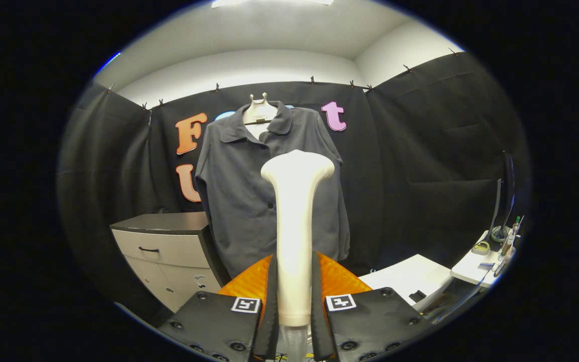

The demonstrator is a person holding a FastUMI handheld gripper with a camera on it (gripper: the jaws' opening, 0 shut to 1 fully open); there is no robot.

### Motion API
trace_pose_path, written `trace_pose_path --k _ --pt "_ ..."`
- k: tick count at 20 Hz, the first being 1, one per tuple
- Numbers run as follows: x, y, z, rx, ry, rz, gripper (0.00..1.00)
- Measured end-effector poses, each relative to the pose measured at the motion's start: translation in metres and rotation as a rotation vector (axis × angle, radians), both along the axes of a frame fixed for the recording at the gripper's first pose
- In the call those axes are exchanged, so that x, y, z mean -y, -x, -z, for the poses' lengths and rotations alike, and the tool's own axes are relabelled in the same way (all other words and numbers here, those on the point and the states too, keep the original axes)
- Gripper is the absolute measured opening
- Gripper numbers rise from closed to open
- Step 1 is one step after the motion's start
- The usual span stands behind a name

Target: Iron the clothes twice with a garment steamer, once on the left side and once on the right side.

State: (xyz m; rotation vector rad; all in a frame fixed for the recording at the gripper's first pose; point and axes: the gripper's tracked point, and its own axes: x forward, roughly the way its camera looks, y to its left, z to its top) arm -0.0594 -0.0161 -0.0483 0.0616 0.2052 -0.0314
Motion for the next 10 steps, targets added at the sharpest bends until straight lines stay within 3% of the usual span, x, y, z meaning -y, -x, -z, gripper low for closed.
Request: trace_pose_path --k 4,10 --pt "-0.009 0.008 -0.004 0.026 0.002 0.013 0.34" --pt "-0.034 0.015 -0.023 0.073 0.022 -0.038 0.34"
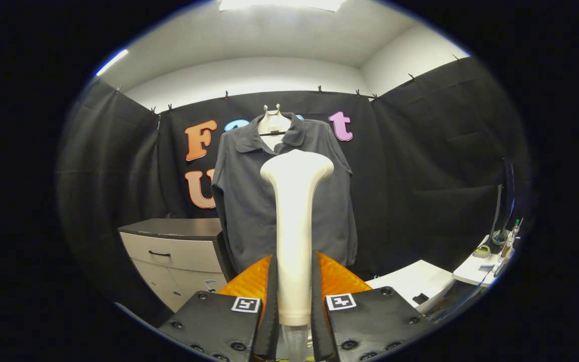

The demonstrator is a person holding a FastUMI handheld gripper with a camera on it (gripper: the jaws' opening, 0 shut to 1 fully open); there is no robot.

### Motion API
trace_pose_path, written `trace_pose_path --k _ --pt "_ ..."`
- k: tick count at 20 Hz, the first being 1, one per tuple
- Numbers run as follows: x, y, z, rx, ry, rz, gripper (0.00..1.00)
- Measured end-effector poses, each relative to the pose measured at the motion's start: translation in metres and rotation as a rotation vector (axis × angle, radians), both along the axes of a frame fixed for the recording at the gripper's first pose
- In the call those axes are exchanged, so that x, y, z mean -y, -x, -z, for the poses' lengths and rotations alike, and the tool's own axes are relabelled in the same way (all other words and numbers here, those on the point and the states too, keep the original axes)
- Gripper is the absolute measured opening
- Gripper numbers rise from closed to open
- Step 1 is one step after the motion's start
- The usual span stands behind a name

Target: Iron the clothes twice with a garment steamer, once on the left side and once on the right side.

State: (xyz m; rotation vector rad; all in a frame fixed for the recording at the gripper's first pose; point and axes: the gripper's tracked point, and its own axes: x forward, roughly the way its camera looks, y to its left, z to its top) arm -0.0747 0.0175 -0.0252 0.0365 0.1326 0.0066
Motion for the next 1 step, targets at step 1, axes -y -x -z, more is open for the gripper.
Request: trace_pose_path --k 1 --pt "-0.0038 0.0004 -0.0010 0.002 -0.002 -0.009 0.34"
